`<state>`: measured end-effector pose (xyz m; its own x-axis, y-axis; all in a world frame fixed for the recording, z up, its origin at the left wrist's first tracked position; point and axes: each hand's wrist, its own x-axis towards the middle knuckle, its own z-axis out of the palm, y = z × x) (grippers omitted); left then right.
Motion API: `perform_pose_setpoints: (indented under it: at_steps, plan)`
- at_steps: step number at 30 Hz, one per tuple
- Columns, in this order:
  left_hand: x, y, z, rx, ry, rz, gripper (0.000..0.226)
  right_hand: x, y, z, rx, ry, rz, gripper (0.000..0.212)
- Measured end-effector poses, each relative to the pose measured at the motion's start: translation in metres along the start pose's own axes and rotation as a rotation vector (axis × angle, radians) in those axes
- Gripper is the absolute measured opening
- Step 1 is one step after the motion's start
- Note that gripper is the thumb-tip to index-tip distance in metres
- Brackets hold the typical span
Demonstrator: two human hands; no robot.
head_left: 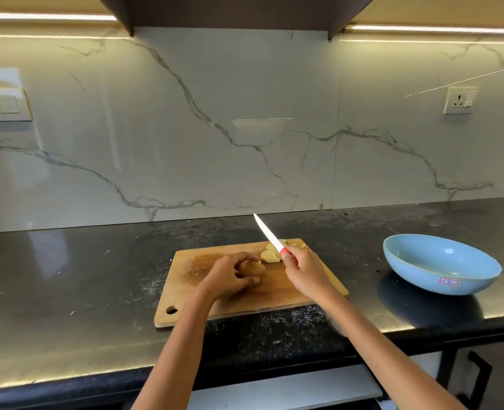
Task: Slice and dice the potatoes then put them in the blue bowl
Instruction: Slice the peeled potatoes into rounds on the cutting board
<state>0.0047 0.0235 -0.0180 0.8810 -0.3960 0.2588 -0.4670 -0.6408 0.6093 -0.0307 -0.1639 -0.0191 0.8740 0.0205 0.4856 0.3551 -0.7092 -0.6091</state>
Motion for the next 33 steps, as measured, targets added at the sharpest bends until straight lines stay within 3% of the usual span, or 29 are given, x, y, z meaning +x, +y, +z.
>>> perform_pose_setpoints:
  at_steps: [4, 9, 16, 27, 33]
  plan:
    - [-0.006, 0.0, -0.003, 0.024, 0.136, -0.082, 0.046, -0.011, -0.025, -0.01, -0.197, -0.174, 0.127, 0.031]
    - [-0.016, -0.001, -0.003, -0.007, 0.147, -0.08, 0.04, -0.028, -0.049, -0.007, -0.33, -0.327, 0.216, 0.036]
    - [-0.025, -0.002, -0.006, 0.064, 0.182, -0.025, 0.045, -0.04, -0.068, -0.009, -0.362, -0.337, 0.253, 0.023]
    - [-0.028, 0.003, -0.006, -0.005, 0.22, -0.054, 0.023, -0.042, -0.082, -0.007, -0.381, -0.355, 0.292, 0.015]
    - [-0.031, 0.007, -0.006, -0.013, 0.208, -0.069, 0.022, -0.027, -0.096, -0.003, -0.321, -0.399, 0.337, 0.024]
